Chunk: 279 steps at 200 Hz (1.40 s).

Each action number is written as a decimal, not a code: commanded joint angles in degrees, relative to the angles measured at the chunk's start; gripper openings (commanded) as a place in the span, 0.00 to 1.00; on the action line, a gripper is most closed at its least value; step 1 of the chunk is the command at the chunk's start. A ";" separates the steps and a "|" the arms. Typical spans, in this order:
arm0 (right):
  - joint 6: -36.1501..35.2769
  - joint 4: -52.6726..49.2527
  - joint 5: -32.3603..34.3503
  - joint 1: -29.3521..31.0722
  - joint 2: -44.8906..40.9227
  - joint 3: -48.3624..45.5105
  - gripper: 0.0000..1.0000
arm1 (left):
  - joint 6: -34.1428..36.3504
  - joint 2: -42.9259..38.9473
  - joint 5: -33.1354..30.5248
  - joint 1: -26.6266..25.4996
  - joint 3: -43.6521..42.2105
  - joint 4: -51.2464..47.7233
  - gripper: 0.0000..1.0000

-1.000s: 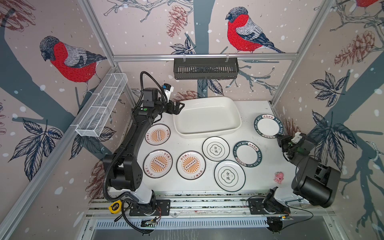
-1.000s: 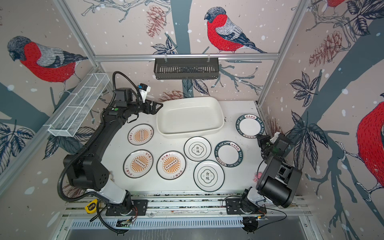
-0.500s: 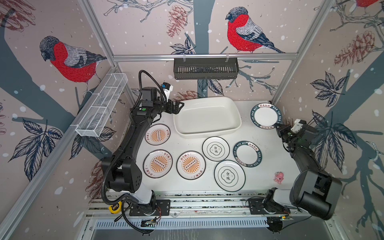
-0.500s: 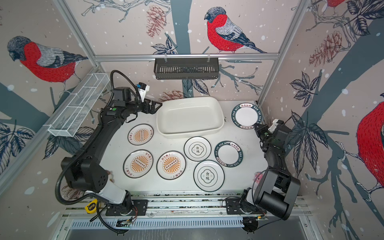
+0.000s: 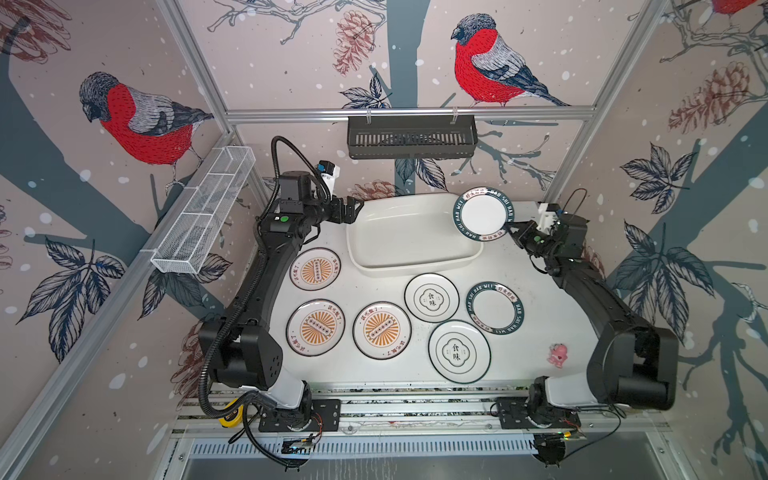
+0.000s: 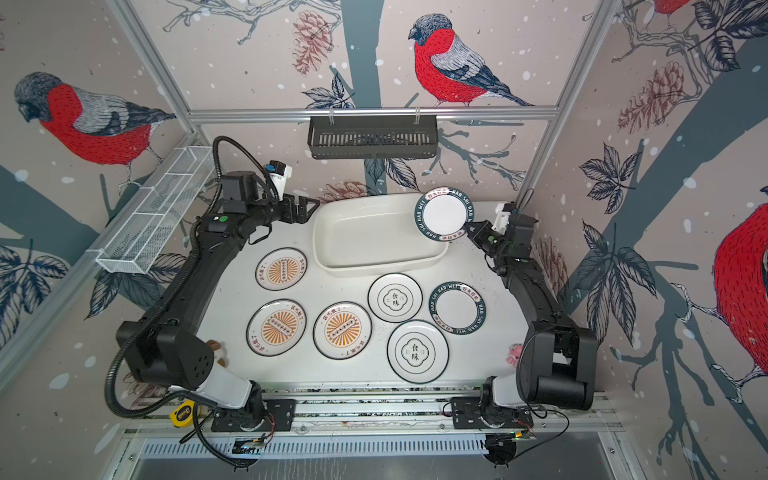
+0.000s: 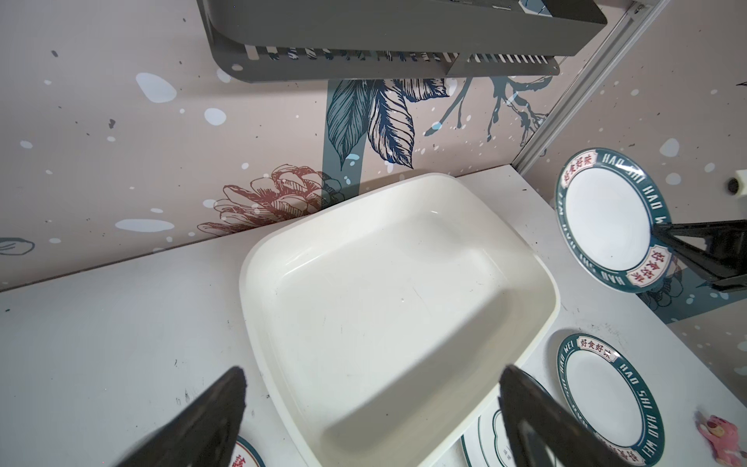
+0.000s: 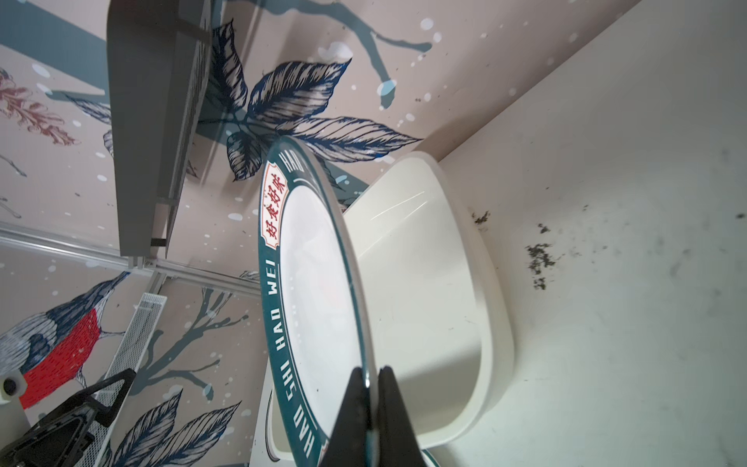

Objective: Place the plates into the plastic bin on the countertop
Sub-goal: 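Lift the green-rimmed plate with the right gripper toward the bin, then lower the plate into the white bin with the right gripper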

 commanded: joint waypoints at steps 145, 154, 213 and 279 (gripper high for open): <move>0.65 4.62 2.53 23.77 32.34 25.19 0.01 | 2.86 -3.90 4.89 -0.05 -5.36 1.06 0.96; 0.73 3.90 2.49 24.47 34.30 27.20 0.01 | 3.23 -3.76 5.31 0.02 -5.28 0.82 0.96; 1.31 2.02 2.57 28.74 43.34 35.57 0.02 | 4.15 -3.97 6.75 0.00 -5.66 0.43 0.96; 2.05 -0.74 2.98 30.05 50.27 42.46 0.02 | 4.07 -3.32 8.41 -0.03 -5.72 0.64 0.96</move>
